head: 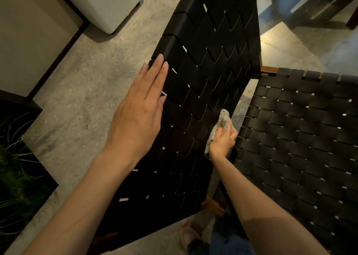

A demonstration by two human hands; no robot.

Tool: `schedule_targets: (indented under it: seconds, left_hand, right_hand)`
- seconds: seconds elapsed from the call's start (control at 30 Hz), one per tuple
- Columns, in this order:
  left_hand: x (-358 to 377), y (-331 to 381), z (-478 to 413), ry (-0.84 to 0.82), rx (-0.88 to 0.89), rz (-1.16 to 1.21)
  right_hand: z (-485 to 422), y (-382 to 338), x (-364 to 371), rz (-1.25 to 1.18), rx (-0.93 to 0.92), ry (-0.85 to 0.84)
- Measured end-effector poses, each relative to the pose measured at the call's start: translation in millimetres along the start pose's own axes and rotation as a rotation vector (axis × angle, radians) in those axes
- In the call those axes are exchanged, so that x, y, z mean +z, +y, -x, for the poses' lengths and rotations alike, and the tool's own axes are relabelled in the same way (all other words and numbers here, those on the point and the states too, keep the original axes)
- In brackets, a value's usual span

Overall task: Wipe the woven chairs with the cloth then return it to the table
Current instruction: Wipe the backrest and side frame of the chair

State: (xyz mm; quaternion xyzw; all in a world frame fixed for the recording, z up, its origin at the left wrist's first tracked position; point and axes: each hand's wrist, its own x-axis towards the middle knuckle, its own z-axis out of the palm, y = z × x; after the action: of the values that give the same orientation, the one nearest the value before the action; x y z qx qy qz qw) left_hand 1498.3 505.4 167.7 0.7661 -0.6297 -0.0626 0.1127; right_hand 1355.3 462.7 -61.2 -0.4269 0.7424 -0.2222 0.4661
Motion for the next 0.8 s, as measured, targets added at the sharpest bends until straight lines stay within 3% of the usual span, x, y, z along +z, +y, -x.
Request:
schedule_targets:
  seconds: [0.13,0.2,0.33,0.6,0.73,0.8]
  left_hand:
    - [1,0,0,0.014,0.002,0.018]
    - [0,0,0,0.016,-0.001,0.014]
    - [0,2,0,0.009,-0.006,0.010]
    - [0,3,-3,0.008,-0.019,-0.032]
    - [1,6,-12,-0.013,0.011,-0.106]
    - [3,10,-21,-0.028,0.047,-0.184]
  right_hand:
    - [-11,7,-3,-0.088,0.296,-0.018]
    - [-9,0,-5,-0.121,0.329,-0.013]
    - [14,-44,-9,-0.264,0.153,-0.009]
    - [54,-175,-24,-0.450,-0.559,-0.143]
    - [40,-179,-15,-0.295,-0.651,-0.027]
    - [28,-159,-9,-0.235,-0.591,0.028]
